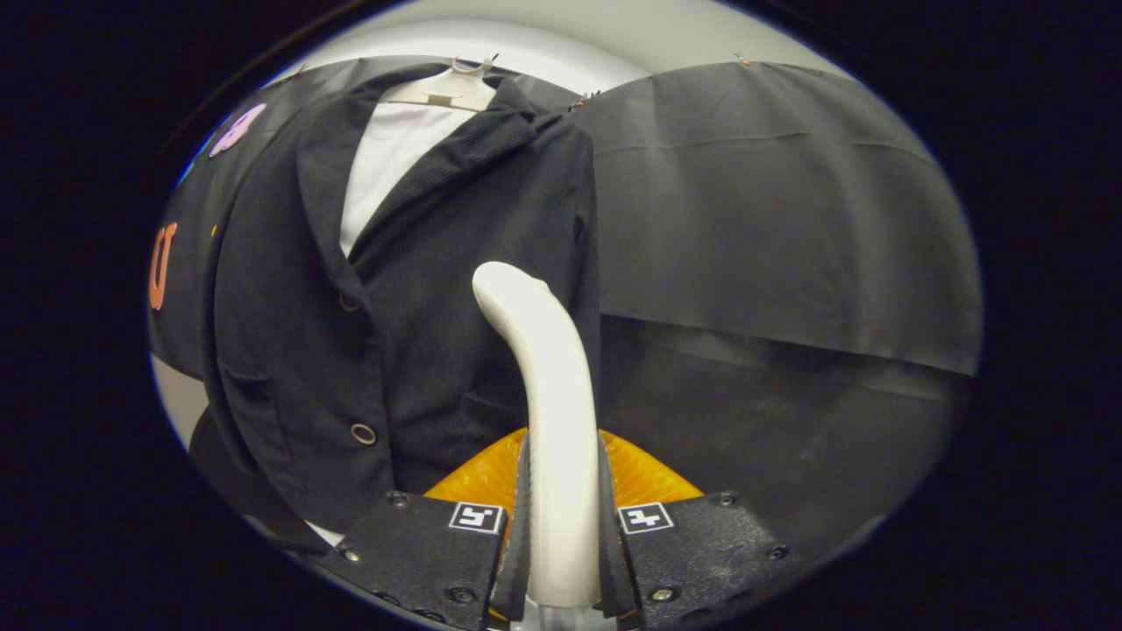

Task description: Iron the clothes twice with a garment steamer, once on the left side and once on the right side.

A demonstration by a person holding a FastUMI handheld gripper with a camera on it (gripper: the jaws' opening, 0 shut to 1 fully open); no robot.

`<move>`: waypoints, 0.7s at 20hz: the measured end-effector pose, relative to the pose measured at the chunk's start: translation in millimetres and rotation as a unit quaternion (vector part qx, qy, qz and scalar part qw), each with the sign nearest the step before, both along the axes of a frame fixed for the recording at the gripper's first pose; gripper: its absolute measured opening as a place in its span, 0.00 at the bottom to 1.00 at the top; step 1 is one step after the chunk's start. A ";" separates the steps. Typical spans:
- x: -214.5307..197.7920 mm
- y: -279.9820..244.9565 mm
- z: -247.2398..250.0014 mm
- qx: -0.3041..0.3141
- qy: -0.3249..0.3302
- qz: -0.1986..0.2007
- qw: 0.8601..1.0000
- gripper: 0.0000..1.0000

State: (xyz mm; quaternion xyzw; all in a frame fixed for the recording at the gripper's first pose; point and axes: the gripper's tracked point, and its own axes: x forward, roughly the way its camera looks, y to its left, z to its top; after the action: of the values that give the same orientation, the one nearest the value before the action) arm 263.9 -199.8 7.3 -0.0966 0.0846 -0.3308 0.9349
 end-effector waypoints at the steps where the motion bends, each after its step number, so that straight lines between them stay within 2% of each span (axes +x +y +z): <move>1: -1.8 -0.1 -3.7 0.001 0.003 -0.001 1.000 0.35; 14: -5.3 -0.1 -19.9 0.015 0.067 -0.004 0.998 0.35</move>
State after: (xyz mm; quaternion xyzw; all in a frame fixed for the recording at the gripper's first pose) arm 258.6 -200.0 -12.6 -0.1041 0.1523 -0.3256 0.9273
